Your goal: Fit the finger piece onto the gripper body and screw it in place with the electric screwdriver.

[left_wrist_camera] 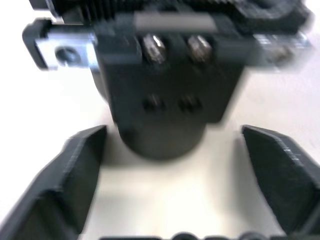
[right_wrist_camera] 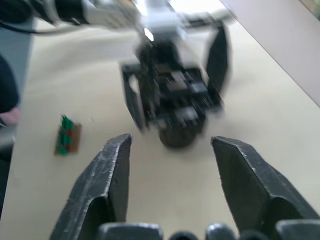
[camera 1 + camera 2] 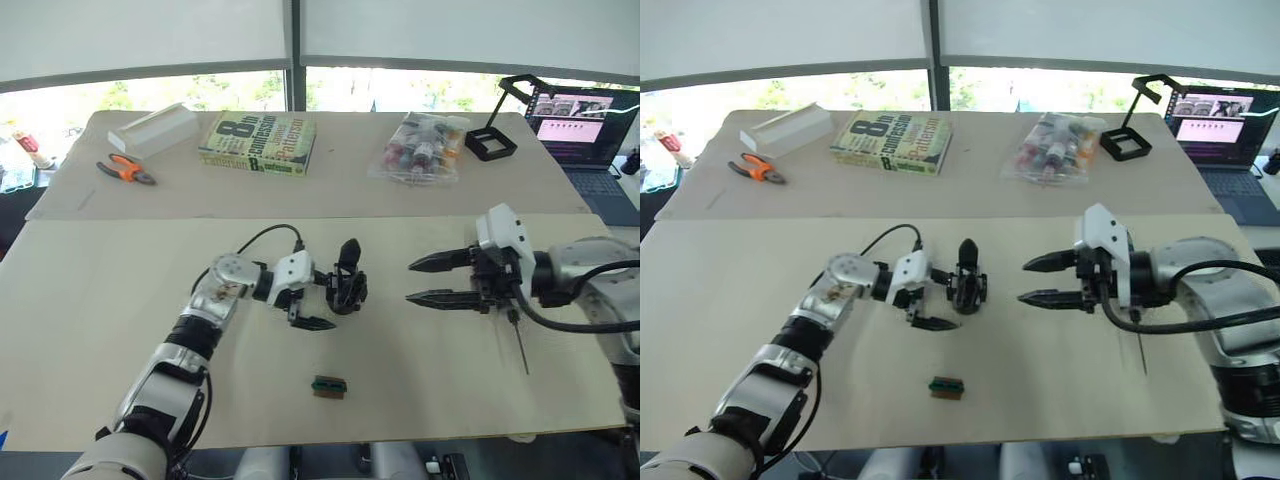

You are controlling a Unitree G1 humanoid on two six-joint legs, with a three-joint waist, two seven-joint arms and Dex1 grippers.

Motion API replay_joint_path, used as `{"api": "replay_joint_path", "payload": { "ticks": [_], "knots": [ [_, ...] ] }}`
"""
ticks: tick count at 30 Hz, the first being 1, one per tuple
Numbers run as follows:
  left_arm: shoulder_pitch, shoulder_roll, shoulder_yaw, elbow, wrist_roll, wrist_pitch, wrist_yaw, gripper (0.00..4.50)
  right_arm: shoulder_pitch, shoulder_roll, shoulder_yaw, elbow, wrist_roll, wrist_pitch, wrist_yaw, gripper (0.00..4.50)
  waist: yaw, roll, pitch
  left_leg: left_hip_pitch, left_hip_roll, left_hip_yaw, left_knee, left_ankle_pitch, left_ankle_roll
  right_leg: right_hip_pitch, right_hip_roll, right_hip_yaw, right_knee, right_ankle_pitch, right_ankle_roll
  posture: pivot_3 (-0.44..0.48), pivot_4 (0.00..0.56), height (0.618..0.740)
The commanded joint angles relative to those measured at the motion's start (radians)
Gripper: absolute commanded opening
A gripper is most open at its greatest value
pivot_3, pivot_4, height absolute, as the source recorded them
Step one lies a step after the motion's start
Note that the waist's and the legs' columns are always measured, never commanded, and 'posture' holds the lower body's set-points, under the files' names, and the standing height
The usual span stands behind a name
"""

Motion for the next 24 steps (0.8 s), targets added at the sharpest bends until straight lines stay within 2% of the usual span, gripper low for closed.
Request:
{"api": "replay_joint_path", "payload": {
  "ticks": [1,2,5,8,12,14,16,24],
  "knots": [
    [0.09,0.14,0.089,-0.204,-0.089,0.131,-0.05,4.5,0.001,-0.142,-0.099,-0.002,0.032,0.217,-0.047,4.22,-0.004,0.0,0.0,0.0,0.0,0.0,0.0,0.0,0.0,0.0,0.0,0.0,0.001,0.0,0.0,0.0,0.15,0.74],
    [0.12,0.18,0.11,-0.272,-0.121,0.174,-0.062,4.5,-0.002,-0.179,-0.107,0.011,0.042,0.284,-0.063,4.45,-0.005,0.0,0.0,0.0,0.001,0.0,-0.001,0.0,0.0,-0.001,0.0,0.0,0.002,0.0,-0.001,0.0,0.15,0.74],
    [0.209,0.306,0.171,-0.5,-0.227,0.316,-0.097,4.5,-0.029,-0.281,-0.094,0.086,0.055,0.465,-0.085,4.45,-0.003,0.0,0.001,0.001,0.002,-0.001,-0.002,0.0,0.0,-0.002,0.0,0.0,0.001,-0.001,-0.002,0.0,0.15,0.74],
    [0.272,0.422,0.23,-0.724,-0.359,0.476,-0.12,4.5,-0.108,-0.351,0.013,0.229,0.002,0.557,-0.097,4.45,0.004,0.001,0.002,0.001,0.001,-0.001,-0.002,0.0,-0.001,-0.003,-0.003,0.0,0.0,-0.002,-0.003,0.0,0.15,0.74],
    [0.26,0.466,0.242,-0.915,-0.481,0.598,-0.084,4.5,-0.399,-0.252,0.276,0.517,-0.115,0.781,-0.18,4.45,0.004,0.002,0.002,0.001,0.0,0.001,-0.001,-0.001,0.002,-0.001,-0.004,0.001,-0.004,-0.004,-0.008,0.0,0.15,0.74],
    [0.243,0.461,0.236,-0.961,-0.509,0.627,-0.059,4.5,-0.486,-0.208,0.368,0.612,-0.16,0.813,-0.196,4.45,0.003,0.001,0.002,0.002,0.0,0.001,-0.001,-0.002,0.003,-0.001,-0.001,0.001,-0.004,-0.004,-0.008,0.0,0.15,0.74],
    [0.224,0.452,0.236,-0.992,-0.538,0.654,-0.031,4.5,-0.559,-0.162,0.443,0.701,-0.192,0.828,-0.198,4.45,0.003,0.002,0.002,0.001,0.0,0.001,-0.002,0.003,-0.005,-0.001,0.001,0.002,-0.004,-0.001,-0.004,0.0,0.15,0.74],
    [0.199,0.456,0.24,-1.045,-0.599,0.7,0.035,4.5,-0.71,-0.006,0.58,0.997,-0.301,0.734,-0.175,4.45,0.001,0.002,0.003,0.001,0.0,0.001,-0.006,0.004,-0.007,-0.002,0.004,0.001,-0.001,-0.001,-0.004,0.0,0.15,0.74]
  ]
}}
